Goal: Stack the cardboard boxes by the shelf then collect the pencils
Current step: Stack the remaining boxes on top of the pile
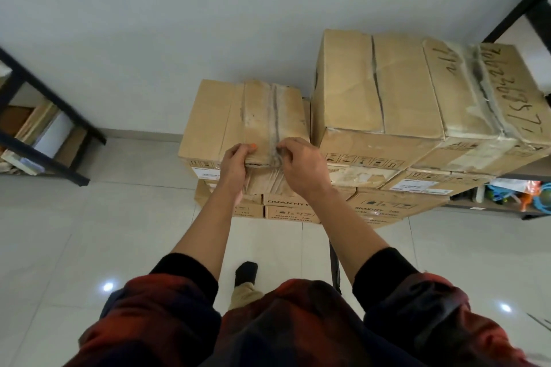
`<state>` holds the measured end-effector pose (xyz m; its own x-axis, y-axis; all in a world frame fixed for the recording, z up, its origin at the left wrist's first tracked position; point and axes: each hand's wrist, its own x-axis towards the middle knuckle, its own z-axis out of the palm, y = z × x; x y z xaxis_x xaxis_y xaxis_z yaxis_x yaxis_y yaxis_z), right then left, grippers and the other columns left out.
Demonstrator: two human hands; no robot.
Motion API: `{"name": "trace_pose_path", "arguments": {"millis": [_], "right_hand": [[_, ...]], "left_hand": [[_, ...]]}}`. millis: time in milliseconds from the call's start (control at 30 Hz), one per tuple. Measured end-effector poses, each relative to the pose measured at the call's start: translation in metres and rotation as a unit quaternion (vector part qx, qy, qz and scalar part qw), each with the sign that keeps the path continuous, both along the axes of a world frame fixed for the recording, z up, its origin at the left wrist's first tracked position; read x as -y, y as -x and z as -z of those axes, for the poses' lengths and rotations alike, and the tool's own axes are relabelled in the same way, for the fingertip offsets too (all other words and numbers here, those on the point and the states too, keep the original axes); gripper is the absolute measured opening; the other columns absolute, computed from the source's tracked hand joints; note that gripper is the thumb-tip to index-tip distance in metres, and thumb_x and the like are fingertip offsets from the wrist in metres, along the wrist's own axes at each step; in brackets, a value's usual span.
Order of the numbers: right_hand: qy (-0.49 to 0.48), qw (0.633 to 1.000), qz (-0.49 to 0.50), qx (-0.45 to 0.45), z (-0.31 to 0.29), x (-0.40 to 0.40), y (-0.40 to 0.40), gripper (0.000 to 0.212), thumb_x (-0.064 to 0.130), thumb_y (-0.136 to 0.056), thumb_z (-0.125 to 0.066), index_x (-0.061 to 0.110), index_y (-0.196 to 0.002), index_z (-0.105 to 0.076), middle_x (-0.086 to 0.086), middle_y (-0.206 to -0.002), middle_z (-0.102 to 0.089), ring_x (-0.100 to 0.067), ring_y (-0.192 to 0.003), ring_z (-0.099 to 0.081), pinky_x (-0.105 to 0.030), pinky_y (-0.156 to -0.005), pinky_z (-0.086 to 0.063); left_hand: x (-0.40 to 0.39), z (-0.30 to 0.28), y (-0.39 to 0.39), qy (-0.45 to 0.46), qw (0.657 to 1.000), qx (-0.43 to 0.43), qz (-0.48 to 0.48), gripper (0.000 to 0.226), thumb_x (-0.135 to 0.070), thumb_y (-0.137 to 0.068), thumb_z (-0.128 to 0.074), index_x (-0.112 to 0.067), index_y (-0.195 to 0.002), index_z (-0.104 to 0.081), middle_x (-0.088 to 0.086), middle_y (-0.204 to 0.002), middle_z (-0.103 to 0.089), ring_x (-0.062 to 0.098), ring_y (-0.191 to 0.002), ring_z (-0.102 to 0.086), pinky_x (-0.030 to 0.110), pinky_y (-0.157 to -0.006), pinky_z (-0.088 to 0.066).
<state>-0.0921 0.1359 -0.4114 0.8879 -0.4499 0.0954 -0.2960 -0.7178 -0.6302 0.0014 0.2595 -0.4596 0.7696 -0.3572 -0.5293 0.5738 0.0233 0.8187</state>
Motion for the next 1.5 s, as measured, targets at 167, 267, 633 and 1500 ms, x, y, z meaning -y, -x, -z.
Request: {"name": "trace_pose_path", "arguments": {"millis": [167,267,633,1500], "right_hand": [[-0.018,0.999,0.018,-0.046,0.0,0.009,-0.032,0.026,0.007,-0.095,-0.05,0.009,-0.113,-0.069,-0.006,-0.112,-0.068,-0.026,-0.098,-0.063,-0.031,-0.079,-0.048],[-0.021,0.994,0.015,-0.104,0.004,0.014,-0.048,0.029,0.01,-0.097,-0.045,0.012,-0.115,-0.068,-0.004,-0.115,-0.066,-0.024,-0.103,-0.061,-0.029,-0.081,-0.046],[-0.044,0.969,0.014,-0.242,0.018,0.019,-0.072,0.036,0.018,-0.102,-0.035,0.013,-0.128,-0.06,-0.011,-0.129,-0.057,-0.032,-0.118,-0.053,-0.046,-0.1,-0.044],[-0.036,0.962,0.017,-0.272,0.037,0.022,-0.078,0.061,0.003,-0.094,-0.038,0.029,-0.149,-0.036,0.007,-0.163,-0.016,-0.025,-0.152,-0.005,-0.062,-0.116,-0.016]], "left_hand": [[0.02,0.011,-0.041,-0.008,0.999,-0.018,0.026,0.083,-0.043,-0.057,-0.077,-0.001,-0.126,-0.056,0.022,-0.116,-0.067,0.037,-0.104,-0.067,0.052,-0.089,-0.055],[0.031,0.01,-0.054,-0.043,0.998,-0.017,0.042,0.058,-0.036,-0.072,-0.073,-0.011,-0.122,-0.058,0.013,-0.111,-0.068,0.028,-0.097,-0.068,0.042,-0.08,-0.059],[0.046,0.033,-0.085,-0.048,0.993,-0.013,0.11,0.033,-0.005,-0.096,-0.055,-0.011,-0.129,-0.054,0.013,-0.125,-0.063,0.022,-0.095,-0.063,0.026,-0.065,-0.053],[0.066,0.044,-0.106,-0.091,0.978,0.118,0.147,0.044,0.0,-0.092,-0.06,-0.009,-0.135,-0.053,0.009,-0.132,-0.057,0.025,-0.124,-0.055,0.049,-0.103,-0.047]]}}
